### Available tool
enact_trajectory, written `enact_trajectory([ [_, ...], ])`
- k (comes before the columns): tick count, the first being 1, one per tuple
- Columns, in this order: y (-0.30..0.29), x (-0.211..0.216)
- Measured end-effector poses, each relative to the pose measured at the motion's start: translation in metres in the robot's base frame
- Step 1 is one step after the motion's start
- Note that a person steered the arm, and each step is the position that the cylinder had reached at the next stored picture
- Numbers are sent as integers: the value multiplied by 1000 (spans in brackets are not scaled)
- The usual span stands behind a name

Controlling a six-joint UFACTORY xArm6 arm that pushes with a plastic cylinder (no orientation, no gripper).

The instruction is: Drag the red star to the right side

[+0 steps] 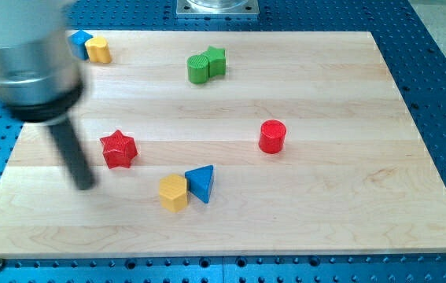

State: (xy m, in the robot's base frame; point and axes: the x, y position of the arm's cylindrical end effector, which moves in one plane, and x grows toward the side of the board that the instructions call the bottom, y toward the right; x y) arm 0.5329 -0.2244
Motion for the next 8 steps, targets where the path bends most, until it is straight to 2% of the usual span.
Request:
enact_trajectory([
  [1, 7, -21],
  [2, 99, -41],
  [3, 154, -42],
  [4, 115, -64],
  [6, 295, -80],
  [7, 300, -93],
  [8, 268, -89],
])
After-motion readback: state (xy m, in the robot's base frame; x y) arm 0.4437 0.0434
